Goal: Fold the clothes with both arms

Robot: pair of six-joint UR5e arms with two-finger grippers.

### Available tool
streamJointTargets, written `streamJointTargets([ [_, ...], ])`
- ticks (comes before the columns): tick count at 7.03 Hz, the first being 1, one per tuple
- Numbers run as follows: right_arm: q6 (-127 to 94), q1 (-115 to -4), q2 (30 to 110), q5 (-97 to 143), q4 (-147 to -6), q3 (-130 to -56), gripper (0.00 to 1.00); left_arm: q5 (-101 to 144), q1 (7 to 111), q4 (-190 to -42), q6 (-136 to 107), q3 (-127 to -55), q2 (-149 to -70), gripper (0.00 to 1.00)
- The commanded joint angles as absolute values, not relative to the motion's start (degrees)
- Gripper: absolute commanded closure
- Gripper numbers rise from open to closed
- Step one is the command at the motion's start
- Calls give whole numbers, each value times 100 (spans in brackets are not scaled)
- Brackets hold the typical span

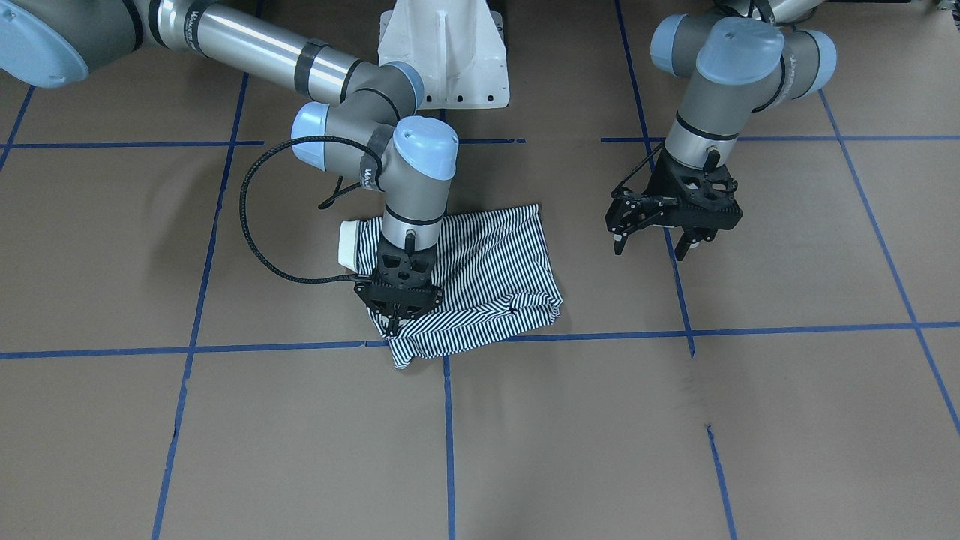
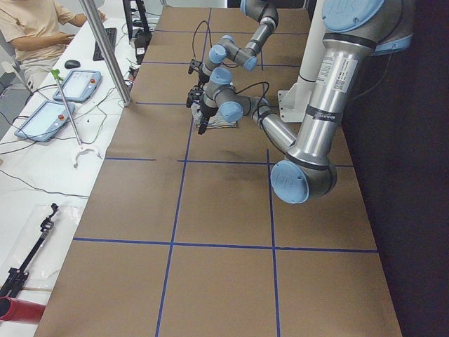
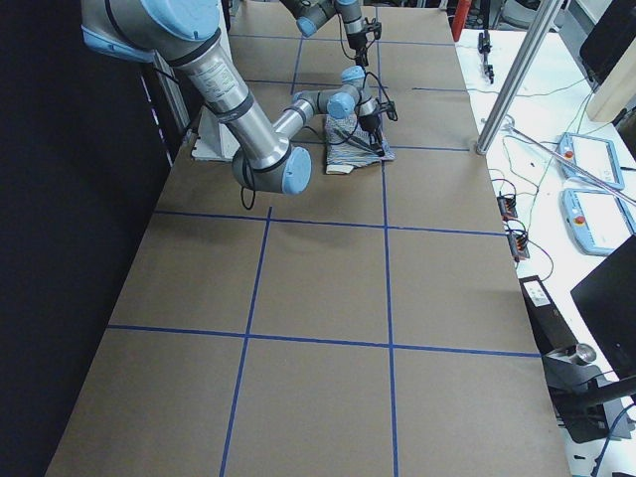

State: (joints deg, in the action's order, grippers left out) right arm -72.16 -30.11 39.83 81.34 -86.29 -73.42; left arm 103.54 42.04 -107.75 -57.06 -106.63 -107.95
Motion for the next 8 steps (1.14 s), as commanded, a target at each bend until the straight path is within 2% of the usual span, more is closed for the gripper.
streamJointTargets([
  [1,-7137,-3076,3947,8191,-8605,-7400,0,10354,4192,-10767,-5878,-10600,-10958,0],
  [4,-6681,-3637,4077,9393,-8604,-8224,0,10284,3903,-10775,-7448,-9670,-11890,0],
  [6,-6680,-3648,4148,9404,-8596,-8341,0,9837,3771,-11325,-6983,-9371,-12101,0],
  [8,-6680,-3647,4262,9396,-8596,-8420,0,9835,3639,-12422,-6733,-8609,-12329,0],
])
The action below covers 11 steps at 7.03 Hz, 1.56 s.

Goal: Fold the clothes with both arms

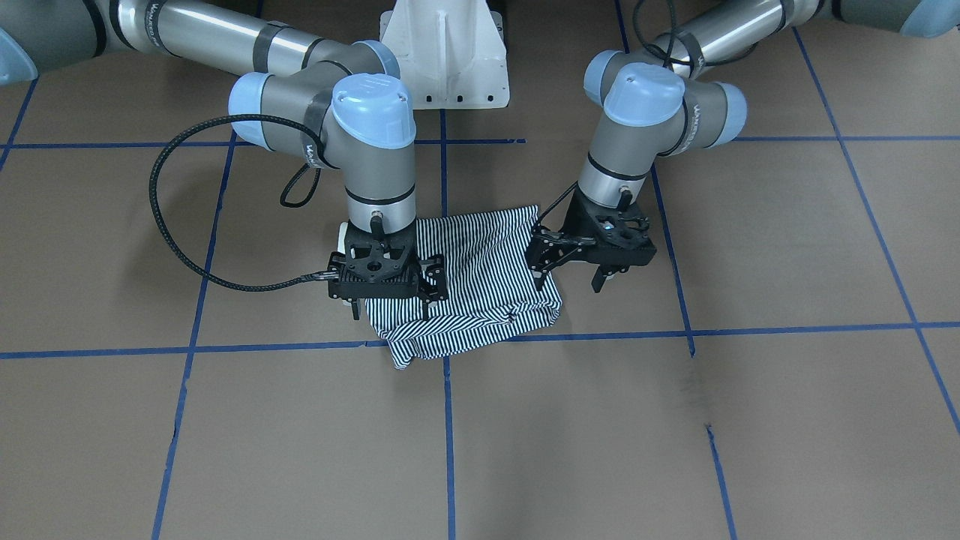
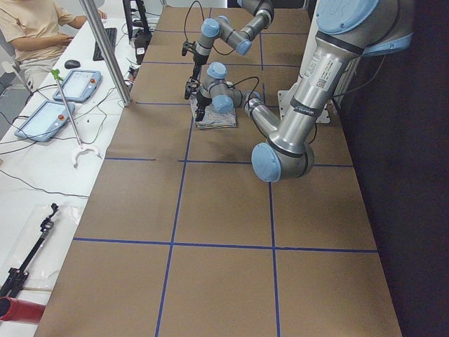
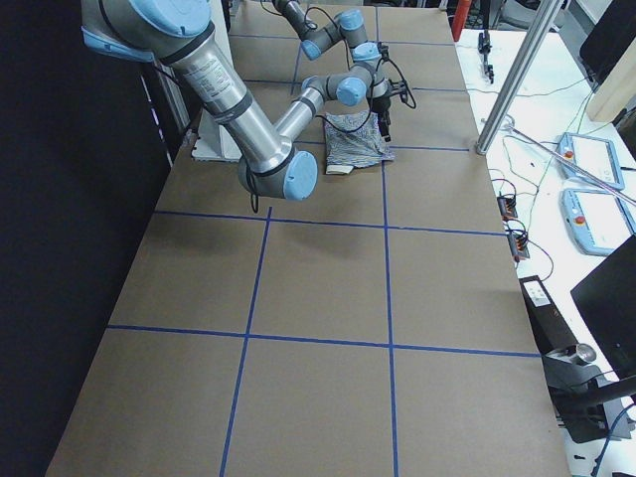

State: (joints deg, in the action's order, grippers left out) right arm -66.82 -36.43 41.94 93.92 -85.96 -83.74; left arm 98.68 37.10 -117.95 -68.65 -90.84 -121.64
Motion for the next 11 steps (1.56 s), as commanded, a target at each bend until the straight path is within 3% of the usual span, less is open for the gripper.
streamJointTargets([
  [1,-6680,-3647,4271,9387,-8596,-8420,0,9835,3595,-12654,-6732,-8344,-12401,0],
  [2,-6680,-3647,4280,9387,-8596,-8420,0,9835,3534,-12665,-6732,-8332,-12410,2],
  [3,-6688,-3647,4280,9378,-8596,-8420,0,9835,3490,-12665,-6741,-8332,-12401,11],
  [9,-6688,-3639,4403,9352,-8587,-8464,0,9826,3489,-12648,-6759,-8157,-12366,21],
  [10,-6688,-3630,4403,9352,-8587,-8464,0,9817,3489,-12647,-6767,-8104,-12384,31],
  [11,-6688,-3630,4429,9352,-8587,-8464,0,9817,3489,-12647,-6768,-8008,-12384,33],
])
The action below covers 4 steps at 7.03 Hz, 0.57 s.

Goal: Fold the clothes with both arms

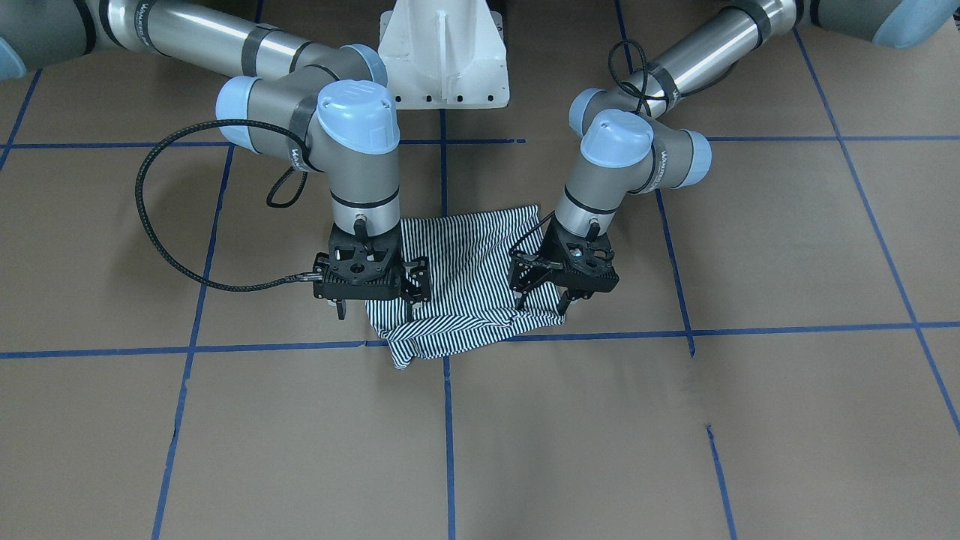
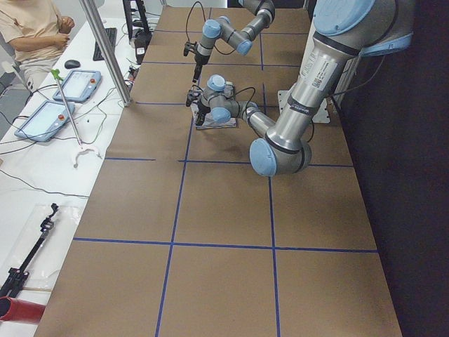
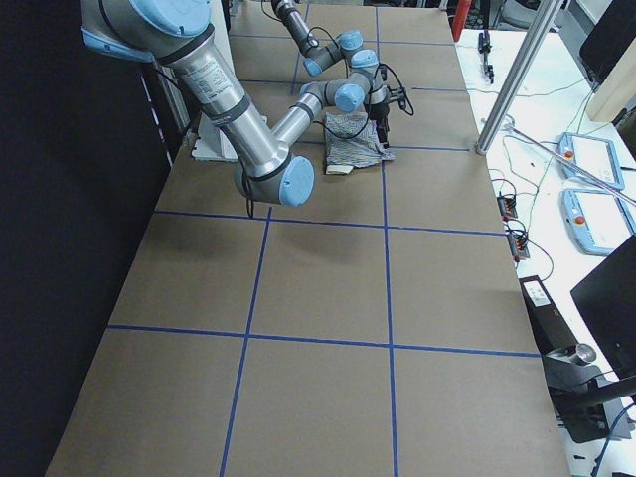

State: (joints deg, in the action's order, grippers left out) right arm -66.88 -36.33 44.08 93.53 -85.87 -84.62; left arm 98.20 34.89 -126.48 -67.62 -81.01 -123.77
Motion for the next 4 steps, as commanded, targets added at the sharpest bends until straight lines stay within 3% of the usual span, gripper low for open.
streamJointTargets([
  [1,-6680,-3630,4430,9352,-8587,-8464,0,9661,3489,-12656,-6776,-7998,-12366,41],
  [3,-6680,-3630,4430,9352,-8587,-8455,0,9650,3489,-12647,-6776,-8007,-12349,70],
  [4,-6680,-3630,4430,9352,-8587,-8455,0,9642,3489,-12647,-6768,-8007,-12323,91],
])
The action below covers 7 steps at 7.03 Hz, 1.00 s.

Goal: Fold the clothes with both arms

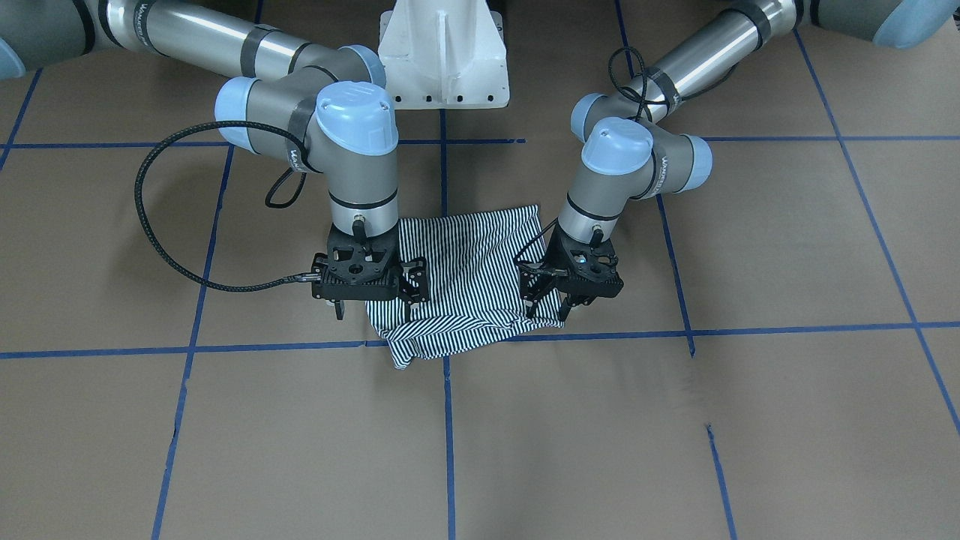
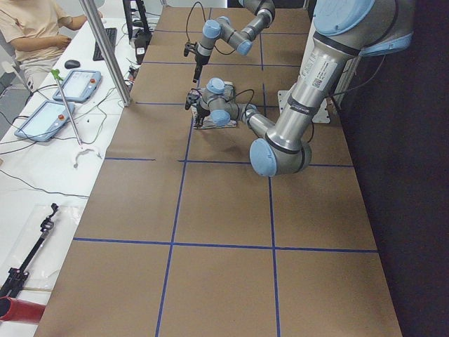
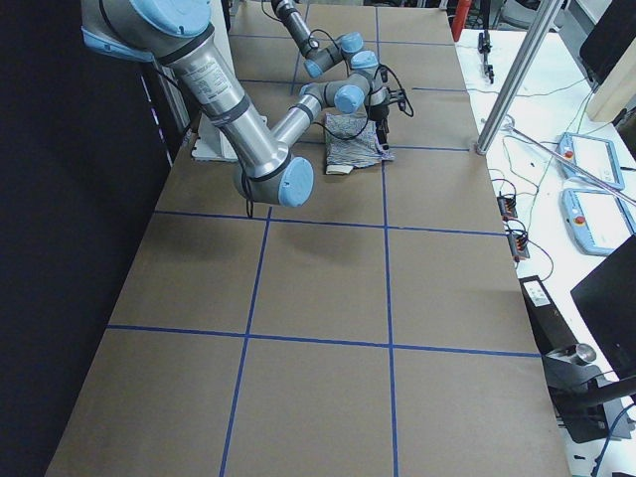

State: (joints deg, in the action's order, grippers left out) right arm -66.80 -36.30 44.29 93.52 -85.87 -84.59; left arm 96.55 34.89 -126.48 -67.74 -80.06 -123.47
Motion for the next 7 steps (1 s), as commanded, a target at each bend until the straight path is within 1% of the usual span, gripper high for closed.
streamJointTargets([
  [1,-6680,-3630,4438,9352,-8587,-8455,0,9642,3498,-12647,-6768,-8024,-12305,100],
  [5,-6680,-3630,4561,9343,-8385,-8438,0,9642,3690,-12656,-6680,-8025,-12138,100],
  [7,-6680,-3639,4579,9343,-8350,-8437,0,9642,3936,-12674,-6279,-7841,-12164,100],
])
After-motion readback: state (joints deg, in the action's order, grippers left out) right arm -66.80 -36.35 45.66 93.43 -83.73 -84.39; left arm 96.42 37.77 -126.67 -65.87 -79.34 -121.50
